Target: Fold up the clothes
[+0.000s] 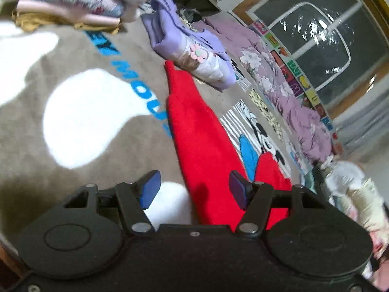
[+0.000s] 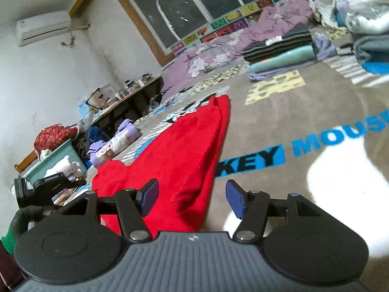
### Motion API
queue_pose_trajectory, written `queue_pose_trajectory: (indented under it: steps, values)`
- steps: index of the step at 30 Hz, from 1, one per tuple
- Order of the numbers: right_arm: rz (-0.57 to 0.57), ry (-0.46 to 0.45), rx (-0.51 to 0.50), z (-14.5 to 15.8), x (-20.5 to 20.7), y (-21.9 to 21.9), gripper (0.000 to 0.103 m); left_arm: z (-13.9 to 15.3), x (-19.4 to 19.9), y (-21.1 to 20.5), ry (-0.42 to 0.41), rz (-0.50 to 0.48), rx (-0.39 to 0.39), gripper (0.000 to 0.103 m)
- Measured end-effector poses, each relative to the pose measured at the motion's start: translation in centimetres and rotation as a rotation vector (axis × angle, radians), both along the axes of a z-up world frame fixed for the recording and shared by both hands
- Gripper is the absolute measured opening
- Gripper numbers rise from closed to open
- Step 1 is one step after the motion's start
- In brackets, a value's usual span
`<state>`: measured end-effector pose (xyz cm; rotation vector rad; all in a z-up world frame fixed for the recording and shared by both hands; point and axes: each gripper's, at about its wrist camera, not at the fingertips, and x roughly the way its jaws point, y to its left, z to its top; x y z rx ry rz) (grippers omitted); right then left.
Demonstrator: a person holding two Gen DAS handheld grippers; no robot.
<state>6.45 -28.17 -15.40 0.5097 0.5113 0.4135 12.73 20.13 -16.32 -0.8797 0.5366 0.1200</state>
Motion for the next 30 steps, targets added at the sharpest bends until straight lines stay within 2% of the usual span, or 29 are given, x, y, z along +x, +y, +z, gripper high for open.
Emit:
queue_pose_trajectory:
  steps: [6,9,14,16,18,19,22,26,30]
  values:
    - [-0.043,0.081,0.092,-2.5,1.1,-1.5,0.063,-0.6,2.9,1.4,-0.036,-0.005,-0.055,0.06]
    - [-0.037,0.067,0.11,-3.1,1.3,-1.6,0.063,-1.1,4.2,2.2,-0.038,0.006,-0.05,0.048]
    - [-0.032,0.041,0.135,-3.6,1.8,-1.8,0.063,-1.4,5.5,2.8,-0.048,0.025,-0.053,0.042]
    - [-0.033,0.033,0.146,-3.7,2.1,-2.0,0.063,-1.2,6.0,2.6,-0.045,0.024,-0.022,0.033]
    - [-0.034,0.026,0.152,-3.7,2.4,-2.0,0.063,-0.5,6.1,1.9,-0.043,0.039,0.043,0.003]
    - [-0.034,0.024,0.157,-3.8,2.6,-2.0,0.063,-0.1,6.1,1.5,-0.047,0.05,0.076,0.003]
    - [-0.038,0.022,0.186,-3.9,3.0,-2.3,0.063,2.1,5.5,0.0,-0.142,0.019,0.116,0.003]
    - [-0.046,0.029,0.261,-4.0,3.5,-3.0,0.063,5.9,4.1,-3.6,-0.274,-0.078,0.225,0.002]
    - [-0.038,0.031,0.343,-4.0,4.2,-3.9,0.062,7.2,3.3,-8.2,-0.317,-0.161,0.341,0.002]
